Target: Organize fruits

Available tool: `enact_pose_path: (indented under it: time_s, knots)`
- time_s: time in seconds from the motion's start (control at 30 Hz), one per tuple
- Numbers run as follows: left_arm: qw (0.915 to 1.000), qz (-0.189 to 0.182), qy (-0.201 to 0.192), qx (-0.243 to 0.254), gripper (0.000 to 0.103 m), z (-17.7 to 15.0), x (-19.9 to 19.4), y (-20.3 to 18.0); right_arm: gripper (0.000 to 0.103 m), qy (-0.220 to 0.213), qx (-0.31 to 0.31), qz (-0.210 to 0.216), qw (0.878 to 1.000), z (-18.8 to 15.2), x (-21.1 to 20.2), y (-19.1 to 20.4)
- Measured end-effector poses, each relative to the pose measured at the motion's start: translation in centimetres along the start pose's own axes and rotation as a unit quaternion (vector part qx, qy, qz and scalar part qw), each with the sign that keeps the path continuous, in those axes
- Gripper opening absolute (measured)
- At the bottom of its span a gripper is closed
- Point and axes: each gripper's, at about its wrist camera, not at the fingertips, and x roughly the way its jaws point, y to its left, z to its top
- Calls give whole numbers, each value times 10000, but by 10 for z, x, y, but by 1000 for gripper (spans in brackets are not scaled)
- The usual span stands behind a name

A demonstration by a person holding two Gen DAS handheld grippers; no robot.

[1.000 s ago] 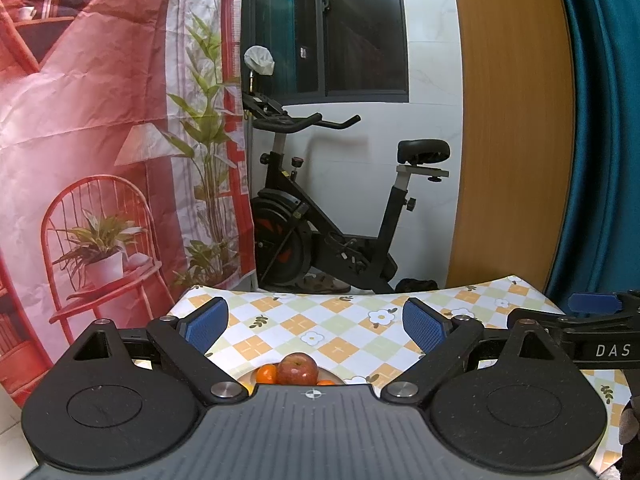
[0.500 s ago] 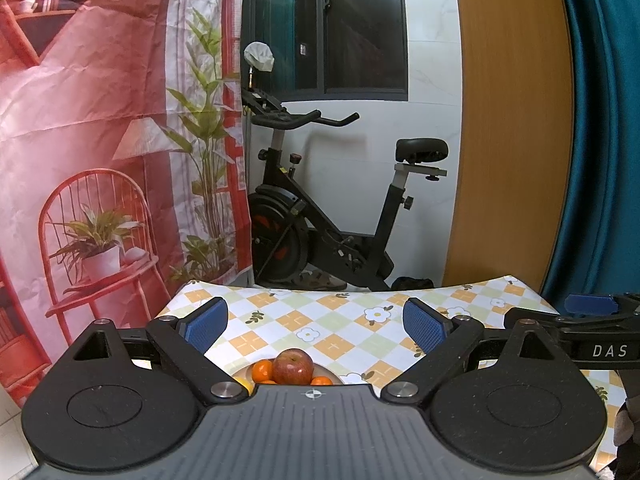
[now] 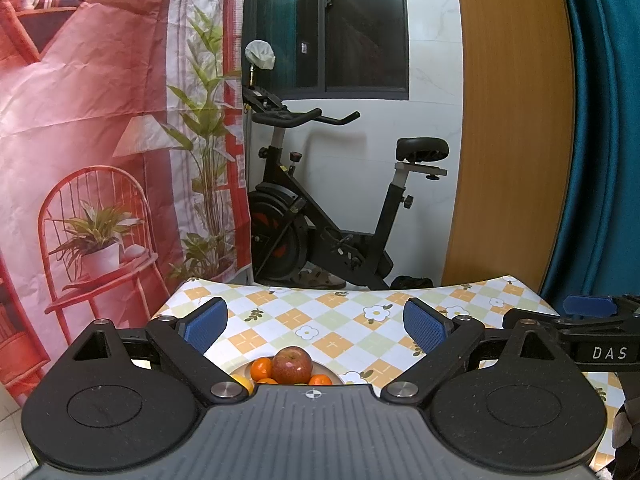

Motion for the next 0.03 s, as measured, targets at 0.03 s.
enact_pose_path:
  time_s: [0.03]
  knots:
    - [10000, 4, 2, -2, 96, 0, 0, 0, 103, 2, 0, -2, 10000, 0, 0, 0]
